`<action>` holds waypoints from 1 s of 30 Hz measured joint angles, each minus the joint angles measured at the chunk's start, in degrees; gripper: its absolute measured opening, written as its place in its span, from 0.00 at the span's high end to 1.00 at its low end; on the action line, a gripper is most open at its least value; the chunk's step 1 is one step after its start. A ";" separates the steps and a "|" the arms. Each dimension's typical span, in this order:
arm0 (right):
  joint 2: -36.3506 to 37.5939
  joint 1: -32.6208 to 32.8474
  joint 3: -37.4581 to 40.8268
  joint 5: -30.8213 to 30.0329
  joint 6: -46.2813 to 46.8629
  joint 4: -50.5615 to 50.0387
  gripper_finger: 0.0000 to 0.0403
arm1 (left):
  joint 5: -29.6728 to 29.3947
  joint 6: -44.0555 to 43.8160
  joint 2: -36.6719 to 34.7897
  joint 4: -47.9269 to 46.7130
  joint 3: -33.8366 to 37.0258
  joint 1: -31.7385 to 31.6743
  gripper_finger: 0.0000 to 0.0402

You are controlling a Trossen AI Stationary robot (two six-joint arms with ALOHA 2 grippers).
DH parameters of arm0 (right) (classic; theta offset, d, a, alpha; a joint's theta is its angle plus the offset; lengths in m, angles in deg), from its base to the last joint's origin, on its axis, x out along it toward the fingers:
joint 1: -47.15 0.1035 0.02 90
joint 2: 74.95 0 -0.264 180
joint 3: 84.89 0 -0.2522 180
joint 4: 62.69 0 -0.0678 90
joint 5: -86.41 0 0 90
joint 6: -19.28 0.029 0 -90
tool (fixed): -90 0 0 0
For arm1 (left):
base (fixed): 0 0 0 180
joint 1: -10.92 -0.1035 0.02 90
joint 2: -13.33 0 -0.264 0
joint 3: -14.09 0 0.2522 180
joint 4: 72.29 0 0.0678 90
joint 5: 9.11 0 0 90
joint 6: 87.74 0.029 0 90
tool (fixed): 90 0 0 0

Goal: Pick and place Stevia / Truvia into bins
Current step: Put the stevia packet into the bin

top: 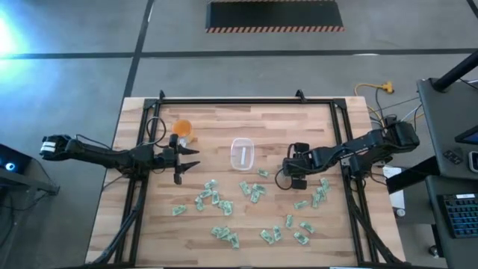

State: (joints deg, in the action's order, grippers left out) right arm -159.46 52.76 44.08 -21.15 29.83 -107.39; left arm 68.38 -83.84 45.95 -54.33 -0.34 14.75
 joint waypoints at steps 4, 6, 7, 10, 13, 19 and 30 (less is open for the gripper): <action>0.11 0.00 0.78 0.95 0.06 0.72 0.70 | 0.00 -0.02 -0.04 0.05 0.00 0.00 0.60; 0.13 0.02 0.84 1.22 0.06 0.74 0.74 | 0.00 -0.02 0.13 0.41 -0.02 0.00 0.60; 0.11 0.02 0.86 1.33 0.05 0.72 0.77 | 0.00 -0.02 0.31 0.60 -0.02 0.00 0.60; 0.12 0.02 0.74 1.62 0.02 0.39 0.86 | 0.00 -0.02 0.70 0.87 -0.04 0.00 0.60; 0.33 0.00 0.38 1.11 -0.06 0.03 0.95 | -0.04 -0.02 1.15 0.82 -0.07 0.00 0.60; 2.48 0.02 -1.98 -2.36 -0.02 -0.17 0.98 | -0.10 -0.03 1.80 1.64 -0.07 -0.01 0.60; 2.97 0.00 -7.93 -8.01 -18.04 25.08 0.98 | -0.39 -0.02 4.62 5.16 -0.19 -0.02 0.60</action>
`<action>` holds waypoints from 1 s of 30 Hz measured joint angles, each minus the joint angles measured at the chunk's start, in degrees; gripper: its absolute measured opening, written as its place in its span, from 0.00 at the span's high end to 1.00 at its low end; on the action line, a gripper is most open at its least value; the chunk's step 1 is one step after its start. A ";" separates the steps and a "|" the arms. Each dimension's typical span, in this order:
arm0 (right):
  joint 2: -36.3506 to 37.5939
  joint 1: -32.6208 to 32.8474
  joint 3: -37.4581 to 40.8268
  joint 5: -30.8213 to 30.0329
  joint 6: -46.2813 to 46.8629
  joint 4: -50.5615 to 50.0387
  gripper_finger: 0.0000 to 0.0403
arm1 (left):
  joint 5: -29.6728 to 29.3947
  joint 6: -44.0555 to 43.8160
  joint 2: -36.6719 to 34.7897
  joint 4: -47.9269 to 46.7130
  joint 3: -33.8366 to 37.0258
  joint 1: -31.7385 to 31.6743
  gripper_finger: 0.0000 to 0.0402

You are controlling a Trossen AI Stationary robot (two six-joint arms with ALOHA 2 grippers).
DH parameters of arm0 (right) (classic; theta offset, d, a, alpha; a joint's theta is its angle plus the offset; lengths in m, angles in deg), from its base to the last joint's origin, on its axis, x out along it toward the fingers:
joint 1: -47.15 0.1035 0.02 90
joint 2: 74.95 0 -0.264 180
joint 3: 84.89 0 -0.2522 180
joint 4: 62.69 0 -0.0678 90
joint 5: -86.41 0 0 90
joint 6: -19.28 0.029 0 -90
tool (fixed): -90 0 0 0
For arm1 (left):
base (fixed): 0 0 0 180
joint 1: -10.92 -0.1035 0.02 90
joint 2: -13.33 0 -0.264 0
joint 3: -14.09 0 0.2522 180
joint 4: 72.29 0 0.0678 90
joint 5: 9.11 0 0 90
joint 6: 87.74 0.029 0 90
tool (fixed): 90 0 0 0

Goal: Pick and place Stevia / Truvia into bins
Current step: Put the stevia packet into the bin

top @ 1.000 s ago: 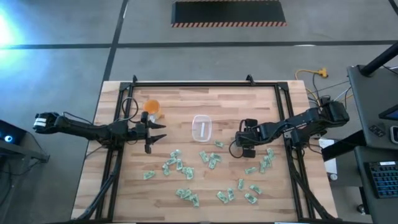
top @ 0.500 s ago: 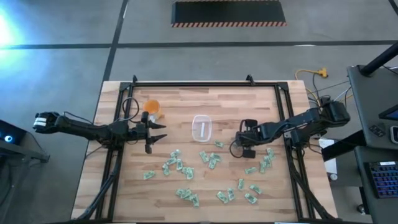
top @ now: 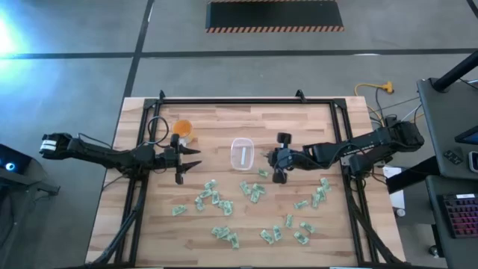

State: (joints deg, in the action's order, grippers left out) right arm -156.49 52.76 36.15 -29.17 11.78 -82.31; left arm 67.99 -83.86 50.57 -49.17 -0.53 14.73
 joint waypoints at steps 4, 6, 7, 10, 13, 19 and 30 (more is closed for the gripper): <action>-0.61 -0.60 -1.12 0.12 -5.71 9.46 0.98 | -0.02 0.01 0.85 0.81 -0.07 0.00 0.60; -1.53 -1.39 -2.11 0.52 -6.19 11.14 0.98 | -0.01 0.01 1.41 2.15 -0.07 0.00 0.60; -2.30 -1.92 -2.73 1.10 -6.18 11.19 0.98 | -0.02 0.00 1.62 2.41 -0.07 0.00 0.60; -5.46 -3.27 -4.83 3.42 -6.05 11.16 0.98 | 0.00 0.02 2.47 3.29 -0.07 0.00 0.60; -9.94 -3.86 -7.60 3.84 -6.03 10.51 0.98 | 0.00 0.02 2.95 3.50 -0.07 0.00 0.60; -18.64 -4.63 -14.83 2.82 -5.99 2.03 0.98 | 0.00 0.02 3.53 4.13 -0.07 0.00 0.60; -24.97 -7.06 -23.85 2.57 -3.93 -9.14 0.98 | 0.02 -0.54 4.29 5.15 -0.14 0.00 0.60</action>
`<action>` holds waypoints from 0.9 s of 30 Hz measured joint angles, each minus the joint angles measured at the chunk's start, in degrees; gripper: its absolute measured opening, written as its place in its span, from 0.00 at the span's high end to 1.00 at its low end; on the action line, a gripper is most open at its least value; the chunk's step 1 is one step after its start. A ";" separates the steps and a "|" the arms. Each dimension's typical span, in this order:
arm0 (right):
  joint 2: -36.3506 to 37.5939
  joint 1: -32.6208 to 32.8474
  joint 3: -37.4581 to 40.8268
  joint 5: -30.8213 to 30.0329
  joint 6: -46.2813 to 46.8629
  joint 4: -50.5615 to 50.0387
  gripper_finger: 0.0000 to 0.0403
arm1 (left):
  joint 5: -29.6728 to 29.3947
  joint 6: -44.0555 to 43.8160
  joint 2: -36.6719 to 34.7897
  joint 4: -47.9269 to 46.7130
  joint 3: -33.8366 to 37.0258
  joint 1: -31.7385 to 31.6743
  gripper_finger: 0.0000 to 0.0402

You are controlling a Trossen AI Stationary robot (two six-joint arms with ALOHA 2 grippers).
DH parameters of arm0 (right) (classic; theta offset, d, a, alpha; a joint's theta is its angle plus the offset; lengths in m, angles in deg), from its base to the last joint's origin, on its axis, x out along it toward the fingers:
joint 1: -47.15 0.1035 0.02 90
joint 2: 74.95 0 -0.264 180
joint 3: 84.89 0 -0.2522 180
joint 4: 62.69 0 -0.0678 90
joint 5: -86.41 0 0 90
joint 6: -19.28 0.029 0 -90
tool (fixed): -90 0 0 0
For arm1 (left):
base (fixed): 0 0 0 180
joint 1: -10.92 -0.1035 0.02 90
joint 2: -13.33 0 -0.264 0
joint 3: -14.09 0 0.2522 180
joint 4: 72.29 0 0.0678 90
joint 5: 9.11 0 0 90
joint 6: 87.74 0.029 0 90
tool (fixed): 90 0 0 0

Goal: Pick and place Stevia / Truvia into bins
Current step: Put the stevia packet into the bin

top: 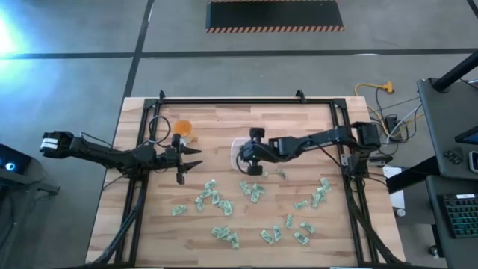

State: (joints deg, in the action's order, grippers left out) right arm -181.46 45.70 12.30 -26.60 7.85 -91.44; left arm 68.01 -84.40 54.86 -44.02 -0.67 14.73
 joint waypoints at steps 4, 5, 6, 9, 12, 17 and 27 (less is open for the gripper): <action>-0.01 -0.27 -0.89 0.32 0.07 0.03 0.98 | 0.04 -0.04 1.11 0.00 0.00 0.00 0.60; -0.01 -0.31 -0.91 0.42 0.09 0.01 0.98 | 0.04 -0.05 1.47 0.08 0.00 0.00 0.60; -0.01 -0.33 -0.91 0.44 0.33 -0.01 0.98 | 0.04 -0.07 1.92 0.22 0.00 0.00 0.60; -0.01 -0.41 -0.91 0.59 0.74 -0.24 0.98 | 0.04 -0.10 3.16 0.10 0.04 0.00 0.60; -0.01 -0.51 -0.91 0.84 0.79 -0.30 0.97 | 0.04 -0.12 4.52 0.69 0.07 0.00 0.60; -0.01 -0.68 -0.91 3.56 0.82 -1.04 0.90 | 0.04 -0.15 6.61 2.59 0.07 0.00 0.60; 3.64 0.13 -0.84 3.94 -0.48 -4.62 0.73 | 11.16 -7.86 11.46 2.02 0.00 0.04 0.60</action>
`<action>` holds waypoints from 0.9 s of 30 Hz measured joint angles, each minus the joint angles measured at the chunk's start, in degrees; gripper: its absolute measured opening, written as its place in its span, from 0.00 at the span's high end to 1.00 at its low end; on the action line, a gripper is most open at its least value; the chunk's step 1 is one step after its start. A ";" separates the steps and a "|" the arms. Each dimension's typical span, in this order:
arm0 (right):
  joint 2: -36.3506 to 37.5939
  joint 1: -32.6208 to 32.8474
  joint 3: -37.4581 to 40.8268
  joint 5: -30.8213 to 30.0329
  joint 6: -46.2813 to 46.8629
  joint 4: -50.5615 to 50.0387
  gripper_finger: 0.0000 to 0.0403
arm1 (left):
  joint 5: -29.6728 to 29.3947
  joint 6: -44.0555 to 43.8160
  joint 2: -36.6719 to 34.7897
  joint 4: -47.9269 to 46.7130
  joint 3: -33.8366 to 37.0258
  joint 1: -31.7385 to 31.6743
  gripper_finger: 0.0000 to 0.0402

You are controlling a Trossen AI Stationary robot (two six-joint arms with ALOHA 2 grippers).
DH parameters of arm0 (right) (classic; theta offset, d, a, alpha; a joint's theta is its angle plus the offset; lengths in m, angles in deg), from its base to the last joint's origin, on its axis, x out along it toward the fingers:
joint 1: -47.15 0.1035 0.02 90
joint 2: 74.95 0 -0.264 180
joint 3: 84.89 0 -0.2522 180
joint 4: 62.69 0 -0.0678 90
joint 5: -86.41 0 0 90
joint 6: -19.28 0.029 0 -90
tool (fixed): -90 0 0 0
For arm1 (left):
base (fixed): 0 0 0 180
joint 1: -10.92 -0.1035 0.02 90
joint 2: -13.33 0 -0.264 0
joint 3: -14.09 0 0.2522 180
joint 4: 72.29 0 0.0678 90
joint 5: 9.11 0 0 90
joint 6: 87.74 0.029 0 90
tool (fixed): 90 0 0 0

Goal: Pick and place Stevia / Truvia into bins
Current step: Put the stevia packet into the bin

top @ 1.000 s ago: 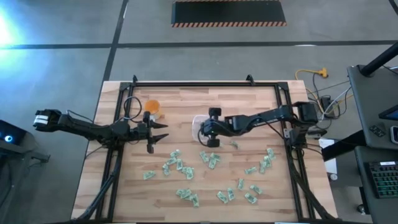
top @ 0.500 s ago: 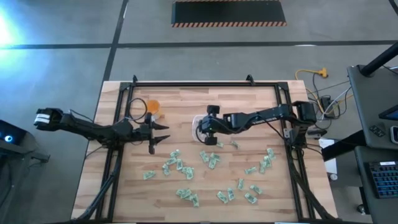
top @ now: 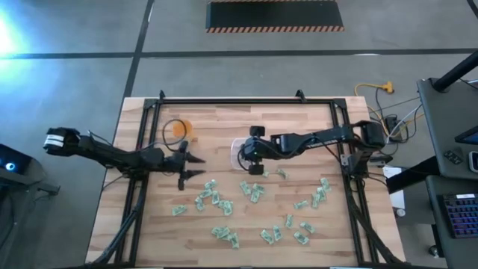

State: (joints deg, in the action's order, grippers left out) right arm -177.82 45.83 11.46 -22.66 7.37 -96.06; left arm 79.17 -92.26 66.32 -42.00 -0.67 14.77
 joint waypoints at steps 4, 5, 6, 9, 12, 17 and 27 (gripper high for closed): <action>3.15 1.31 0.10 0.12 0.36 -5.68 0.72 | 3.58 -5.61 3.32 -2.09 -1.33 0.69 0.60; 3.87 1.58 0.18 0.09 0.84 -6.82 0.72 | 3.57 -6.18 4.40 -3.57 -2.12 1.25 0.60; 4.80 1.86 0.40 0.11 1.25 -7.56 0.73 | 3.54 -6.97 5.57 -5.07 -3.17 1.78 0.60; 7.15 2.79 1.99 0.07 2.38 -8.99 0.74 | 2.69 -7.37 9.23 -8.72 -6.55 3.33 0.60; 9.61 3.98 4.81 0.09 3.05 -8.80 0.75 | 0.30 -8.59 12.99 -13.10 -11.00 4.65 0.60; 14.65 5.48 11.36 0.07 6.60 -8.33 0.77 | -3.98 -11.50 19.68 -27.31 -19.83 6.26 0.60; 27.78 9.06 26.20 -0.14 13.09 0.34 0.80 | -10.90 -14.77 31.90 -49.49 -34.48 7.71 0.60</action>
State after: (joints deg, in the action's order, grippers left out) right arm -150.04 54.89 37.66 -22.80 20.46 -95.72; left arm 68.27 -107.03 98.22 -91.49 -35.15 22.49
